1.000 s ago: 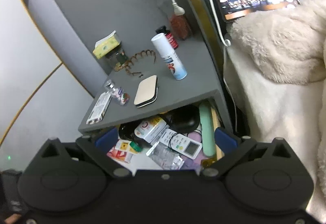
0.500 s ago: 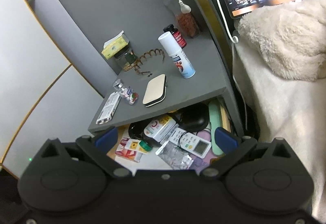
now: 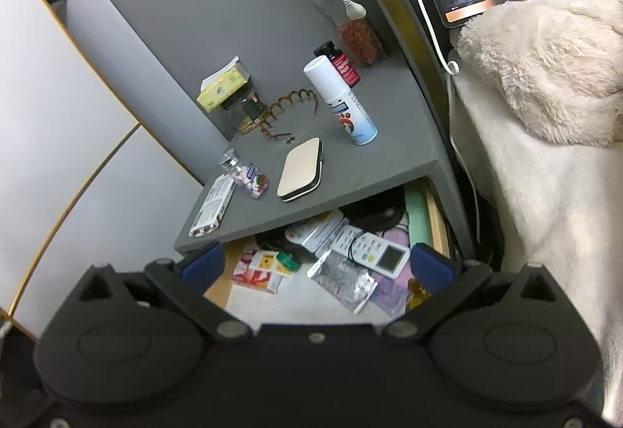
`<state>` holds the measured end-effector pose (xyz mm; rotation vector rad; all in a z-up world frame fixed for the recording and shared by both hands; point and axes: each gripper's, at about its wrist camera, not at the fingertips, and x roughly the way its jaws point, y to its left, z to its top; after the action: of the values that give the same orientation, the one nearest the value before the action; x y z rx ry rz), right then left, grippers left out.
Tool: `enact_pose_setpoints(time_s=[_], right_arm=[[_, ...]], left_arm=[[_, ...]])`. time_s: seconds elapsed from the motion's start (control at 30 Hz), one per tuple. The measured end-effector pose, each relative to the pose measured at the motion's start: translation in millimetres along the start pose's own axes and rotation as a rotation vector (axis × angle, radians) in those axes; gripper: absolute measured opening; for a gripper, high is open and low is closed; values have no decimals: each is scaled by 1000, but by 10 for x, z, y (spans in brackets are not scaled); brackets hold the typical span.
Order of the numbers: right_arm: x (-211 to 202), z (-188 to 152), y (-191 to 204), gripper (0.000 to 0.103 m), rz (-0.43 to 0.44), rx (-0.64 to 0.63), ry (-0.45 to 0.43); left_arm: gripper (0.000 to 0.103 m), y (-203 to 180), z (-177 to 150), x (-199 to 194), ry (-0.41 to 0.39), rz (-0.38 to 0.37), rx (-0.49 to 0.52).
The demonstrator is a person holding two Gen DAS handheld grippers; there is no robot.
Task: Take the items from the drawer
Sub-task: 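Push the open drawer front closed with the left tool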
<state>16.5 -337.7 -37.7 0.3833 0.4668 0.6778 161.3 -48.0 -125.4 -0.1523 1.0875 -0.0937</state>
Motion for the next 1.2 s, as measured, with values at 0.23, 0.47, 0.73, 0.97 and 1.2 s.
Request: enact_pose_setpoints(time_s=[0.23,0.47,0.73,0.97,1.2], right_arm=[[0,-2,-3,102,5,-1,-6],[25,-3,10,102,9,-7,1],[29,4,-7,102,10,-3,4],[47,3,-8,102,6,-1,0],[65,3,-12,102,6,0,5]], left_arm=[[95,-67,130,90,-18,28,13],[95,-104,155,120,-49,33,13],[95,-67,19,137,-87,36,11],[95,-108,-115,171,-126,48,16],[95,-147,-292,195,-140,62,27]])
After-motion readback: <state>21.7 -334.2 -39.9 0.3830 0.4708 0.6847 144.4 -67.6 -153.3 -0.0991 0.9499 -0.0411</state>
